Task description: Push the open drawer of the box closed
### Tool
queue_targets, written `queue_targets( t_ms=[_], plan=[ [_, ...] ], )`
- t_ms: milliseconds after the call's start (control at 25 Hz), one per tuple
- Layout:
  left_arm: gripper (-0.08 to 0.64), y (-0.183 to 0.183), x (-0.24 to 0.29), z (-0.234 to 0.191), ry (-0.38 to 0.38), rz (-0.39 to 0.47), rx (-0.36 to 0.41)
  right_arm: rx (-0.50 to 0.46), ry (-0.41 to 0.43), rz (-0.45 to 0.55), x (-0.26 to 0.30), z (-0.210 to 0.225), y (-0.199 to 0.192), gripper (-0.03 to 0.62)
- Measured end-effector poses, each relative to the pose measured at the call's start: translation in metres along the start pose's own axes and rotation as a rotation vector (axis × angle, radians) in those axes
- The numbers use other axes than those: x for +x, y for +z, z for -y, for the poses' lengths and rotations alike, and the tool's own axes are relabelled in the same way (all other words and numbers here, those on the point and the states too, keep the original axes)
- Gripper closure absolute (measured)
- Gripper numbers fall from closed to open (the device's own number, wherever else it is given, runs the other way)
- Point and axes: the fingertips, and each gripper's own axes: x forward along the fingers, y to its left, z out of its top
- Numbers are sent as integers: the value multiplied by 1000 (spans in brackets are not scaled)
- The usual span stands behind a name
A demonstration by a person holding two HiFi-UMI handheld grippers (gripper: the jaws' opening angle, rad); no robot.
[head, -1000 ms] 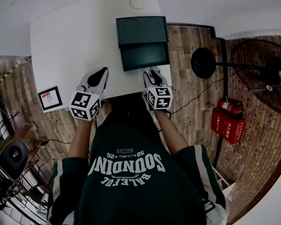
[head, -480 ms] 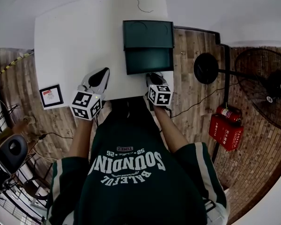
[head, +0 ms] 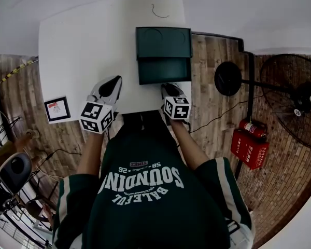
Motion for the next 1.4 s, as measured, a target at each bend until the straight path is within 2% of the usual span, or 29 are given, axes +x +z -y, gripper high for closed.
queue_targets(
  t_ms=[920, 1400],
  plan=[
    [508, 1, -2, -26, 60, -4, -29, -2, 23, 30, 48, 9, 64, 520],
    [508, -4, -15, -31, 92, -3, -41, 33, 57, 31, 66, 12, 84, 525]
  ],
)
